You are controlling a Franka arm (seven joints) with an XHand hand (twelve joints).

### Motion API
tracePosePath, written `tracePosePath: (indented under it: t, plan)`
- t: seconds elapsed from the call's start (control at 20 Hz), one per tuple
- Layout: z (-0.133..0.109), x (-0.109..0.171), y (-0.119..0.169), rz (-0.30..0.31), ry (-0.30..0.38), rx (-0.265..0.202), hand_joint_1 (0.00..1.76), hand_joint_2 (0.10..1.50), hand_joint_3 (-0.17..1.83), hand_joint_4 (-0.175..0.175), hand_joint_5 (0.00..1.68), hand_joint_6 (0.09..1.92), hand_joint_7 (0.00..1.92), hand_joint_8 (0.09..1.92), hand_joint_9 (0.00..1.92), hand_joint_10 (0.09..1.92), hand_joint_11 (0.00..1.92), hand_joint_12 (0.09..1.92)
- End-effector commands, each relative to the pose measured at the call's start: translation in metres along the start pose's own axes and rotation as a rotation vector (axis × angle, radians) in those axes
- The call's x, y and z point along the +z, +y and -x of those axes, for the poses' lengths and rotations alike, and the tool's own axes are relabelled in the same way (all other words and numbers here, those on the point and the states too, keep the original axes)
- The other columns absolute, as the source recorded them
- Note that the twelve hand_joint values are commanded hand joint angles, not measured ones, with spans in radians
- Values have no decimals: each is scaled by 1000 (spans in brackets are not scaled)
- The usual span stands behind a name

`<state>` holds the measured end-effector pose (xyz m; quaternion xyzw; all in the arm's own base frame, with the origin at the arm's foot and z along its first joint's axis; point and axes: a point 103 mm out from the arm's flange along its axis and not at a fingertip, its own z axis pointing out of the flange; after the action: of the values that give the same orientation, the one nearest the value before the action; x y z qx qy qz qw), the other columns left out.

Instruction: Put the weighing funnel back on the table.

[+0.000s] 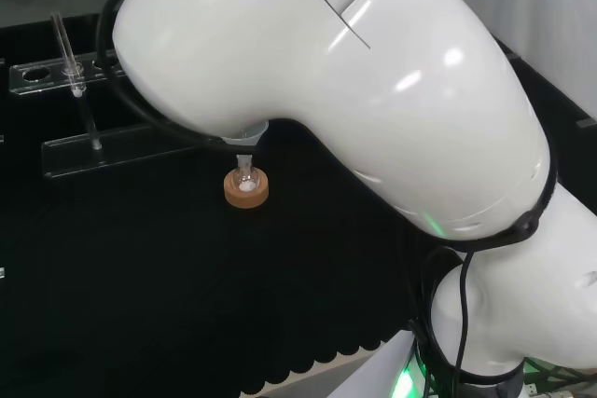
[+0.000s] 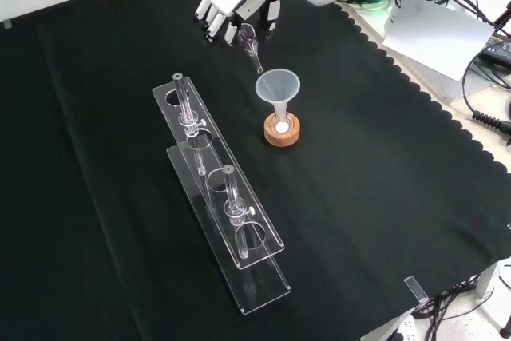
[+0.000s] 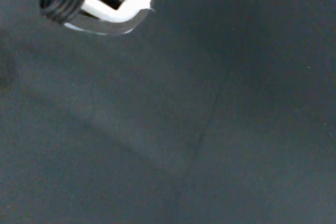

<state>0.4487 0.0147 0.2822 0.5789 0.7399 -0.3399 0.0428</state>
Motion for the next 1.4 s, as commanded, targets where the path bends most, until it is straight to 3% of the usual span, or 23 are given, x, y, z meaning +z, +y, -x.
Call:
tracePosePath:
  t: [0.05,0.5,1.4]
  plan:
    - [10,9,0,12,71,-2,1108,636,753,175,1207,833,561,624,838,426,593,1177]
    - [27,26,7,29,178,23,1107,638,750,175,1205,835,567,627,840,428,594,1179]
    - [35,85,70,9,302,25,1107,640,748,175,1202,839,590,635,856,435,609,1182]
